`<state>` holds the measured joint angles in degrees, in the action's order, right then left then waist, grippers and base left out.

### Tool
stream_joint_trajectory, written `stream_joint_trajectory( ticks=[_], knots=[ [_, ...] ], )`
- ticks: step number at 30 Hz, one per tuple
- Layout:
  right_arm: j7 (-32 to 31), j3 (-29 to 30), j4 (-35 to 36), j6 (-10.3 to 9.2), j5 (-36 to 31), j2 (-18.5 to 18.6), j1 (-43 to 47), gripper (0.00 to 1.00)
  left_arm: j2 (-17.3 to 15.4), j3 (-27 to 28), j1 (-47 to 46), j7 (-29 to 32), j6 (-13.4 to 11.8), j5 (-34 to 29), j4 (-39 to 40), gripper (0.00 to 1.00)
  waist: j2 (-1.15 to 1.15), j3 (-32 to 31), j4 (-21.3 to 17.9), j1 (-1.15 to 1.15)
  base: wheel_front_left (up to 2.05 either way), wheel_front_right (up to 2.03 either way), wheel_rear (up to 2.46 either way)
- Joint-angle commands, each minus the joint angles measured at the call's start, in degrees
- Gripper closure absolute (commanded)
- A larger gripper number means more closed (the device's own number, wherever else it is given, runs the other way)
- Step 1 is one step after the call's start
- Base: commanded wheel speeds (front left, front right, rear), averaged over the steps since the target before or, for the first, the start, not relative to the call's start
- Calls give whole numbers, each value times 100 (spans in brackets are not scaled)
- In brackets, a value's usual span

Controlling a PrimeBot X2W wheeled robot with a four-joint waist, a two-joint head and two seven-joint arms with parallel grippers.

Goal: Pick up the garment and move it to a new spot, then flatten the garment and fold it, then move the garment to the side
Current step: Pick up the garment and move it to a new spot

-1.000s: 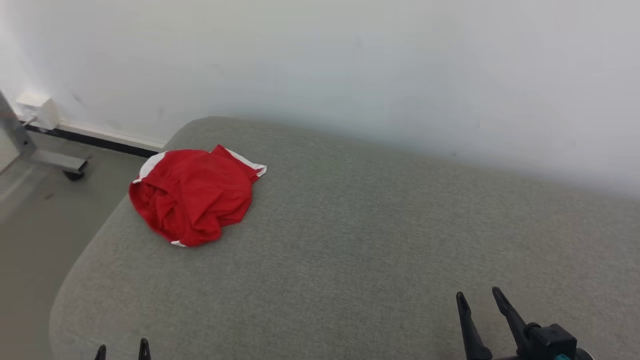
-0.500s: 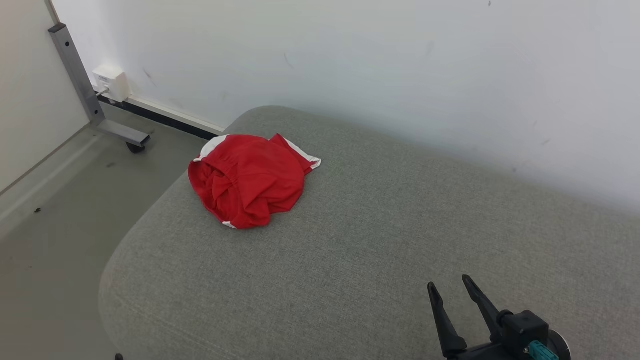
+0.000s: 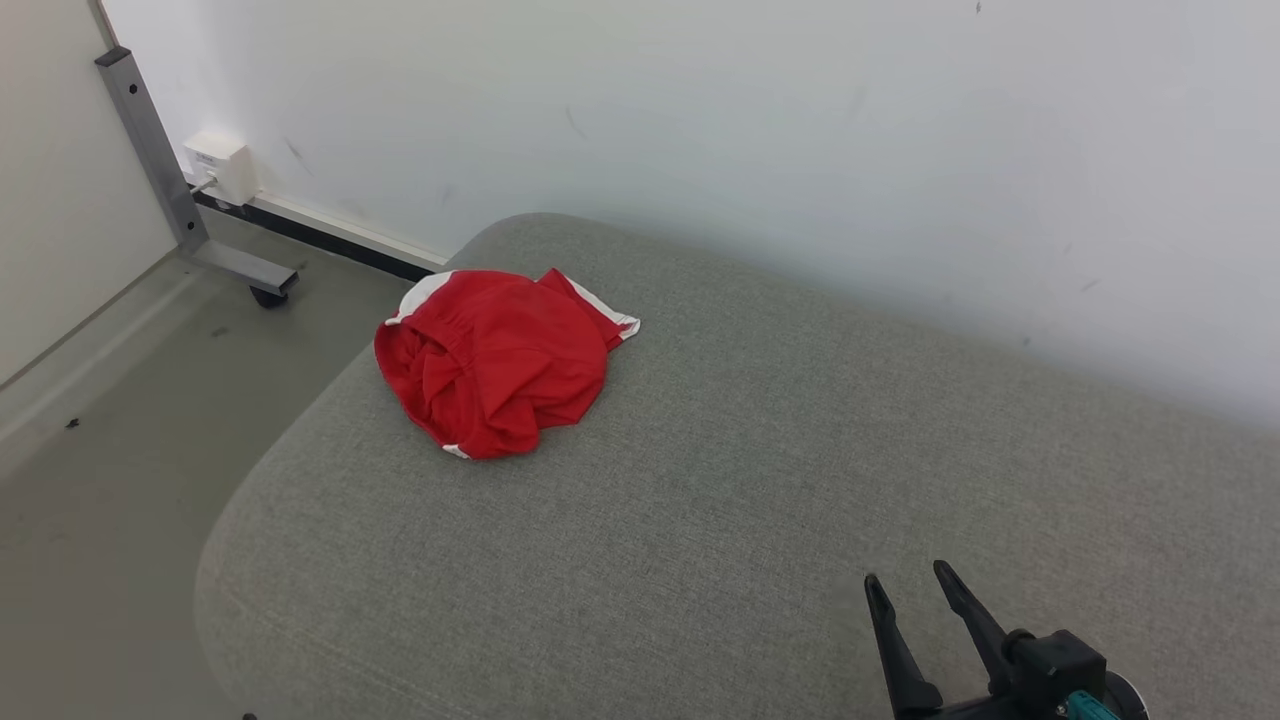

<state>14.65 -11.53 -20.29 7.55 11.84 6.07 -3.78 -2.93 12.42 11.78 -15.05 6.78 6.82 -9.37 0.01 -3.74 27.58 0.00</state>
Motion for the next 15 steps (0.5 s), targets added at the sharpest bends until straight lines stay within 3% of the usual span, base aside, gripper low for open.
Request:
stream_joint_trajectory(
  ticks=[1, 10, 15],
  knots=[
    [18, 37, 27, -16, 38, 0, 92, 0, 7, -14, -27, -16, -6, -20, -37, 0, -1, -21, -18, 0, 0, 0, 0],
    [12, 107, 137, -16, -27, 10, 174, 0, -58, -111, -378, -16, 32, -74, -182, 0, -1, 51, -100, 0, 0, 0, 0],
    [-127, 81, 354, -16, -112, 103, -3, 0, -161, -236, -1152, -16, 61, 75, -416, 0, -1, 449, -245, 0, 0, 0, 0]
  ],
)
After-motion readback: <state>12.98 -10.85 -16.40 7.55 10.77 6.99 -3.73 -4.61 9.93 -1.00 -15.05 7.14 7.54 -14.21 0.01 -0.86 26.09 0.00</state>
